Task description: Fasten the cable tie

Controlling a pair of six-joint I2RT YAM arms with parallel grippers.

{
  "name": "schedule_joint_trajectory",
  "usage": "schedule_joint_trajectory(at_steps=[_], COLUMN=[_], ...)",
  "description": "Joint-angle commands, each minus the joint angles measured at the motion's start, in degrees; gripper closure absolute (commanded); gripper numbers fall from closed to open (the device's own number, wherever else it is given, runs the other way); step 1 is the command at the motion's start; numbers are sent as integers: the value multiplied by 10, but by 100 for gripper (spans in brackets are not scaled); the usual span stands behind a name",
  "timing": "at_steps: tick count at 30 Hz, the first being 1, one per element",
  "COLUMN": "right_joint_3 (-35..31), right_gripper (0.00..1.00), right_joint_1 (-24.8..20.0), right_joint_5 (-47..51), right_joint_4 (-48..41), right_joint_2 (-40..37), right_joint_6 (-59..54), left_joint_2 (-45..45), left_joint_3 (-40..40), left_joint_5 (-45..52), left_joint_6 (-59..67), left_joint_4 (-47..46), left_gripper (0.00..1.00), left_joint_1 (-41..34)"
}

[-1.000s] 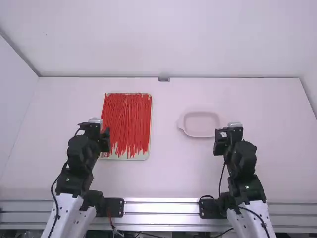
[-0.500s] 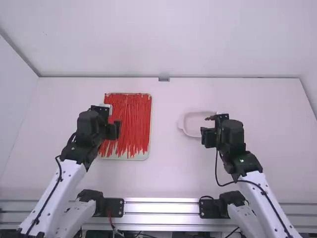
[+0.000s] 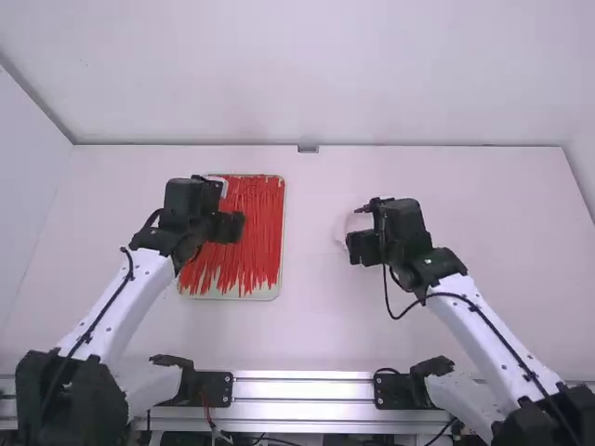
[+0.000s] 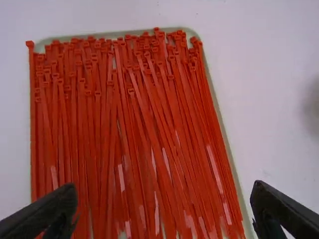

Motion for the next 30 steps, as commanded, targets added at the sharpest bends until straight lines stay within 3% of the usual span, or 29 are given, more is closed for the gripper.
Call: schedule_joint_trajectory(at_steps=[1,10,19,30], right_joint_3=[30,52,54,54], right_gripper=[6,1,1,1], right_joint_1=[-7,-35,-63,-71], right_joint_5=[-8,-114,-174,-182], right_joint_4=[-8,-11,46,77], right_joint_2=[19,50,52,52], right_joint_6=[36,0,0,0], left_joint_2=[19,51,73,245], left_joint_3=[26,65,114,317], left_joint_5=[-1,2,-28,-12], left_joint_6=[3,0,0,0], left_joint_4=[-6,-34,-42,-156], left_gripper=[6,1,1,1], left_joint_1=[-9,9,21,34])
